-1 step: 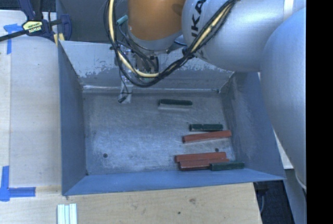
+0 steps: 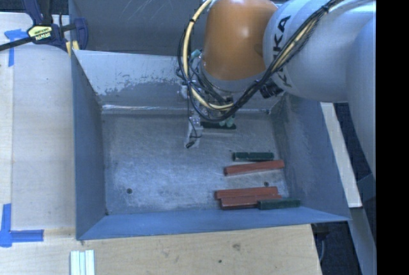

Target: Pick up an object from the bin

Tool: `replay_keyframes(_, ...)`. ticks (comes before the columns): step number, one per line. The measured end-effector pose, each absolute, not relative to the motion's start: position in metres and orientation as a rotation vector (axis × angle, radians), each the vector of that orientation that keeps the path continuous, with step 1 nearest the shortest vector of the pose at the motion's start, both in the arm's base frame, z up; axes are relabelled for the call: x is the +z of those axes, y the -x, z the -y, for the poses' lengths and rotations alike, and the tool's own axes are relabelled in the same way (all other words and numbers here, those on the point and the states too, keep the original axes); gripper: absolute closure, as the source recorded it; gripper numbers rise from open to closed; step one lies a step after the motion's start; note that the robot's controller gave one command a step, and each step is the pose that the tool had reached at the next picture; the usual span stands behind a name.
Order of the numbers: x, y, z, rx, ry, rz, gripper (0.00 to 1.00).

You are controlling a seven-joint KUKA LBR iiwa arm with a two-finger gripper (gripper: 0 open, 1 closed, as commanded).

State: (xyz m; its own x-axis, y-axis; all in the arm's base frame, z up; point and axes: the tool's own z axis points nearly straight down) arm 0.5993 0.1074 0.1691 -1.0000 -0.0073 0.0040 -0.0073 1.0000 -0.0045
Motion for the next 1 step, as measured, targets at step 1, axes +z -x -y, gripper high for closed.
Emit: replay_keyframes(1, 0.1609, -0.6039, -0.0106, 0.006, -0.158, 3.138, 0.00)
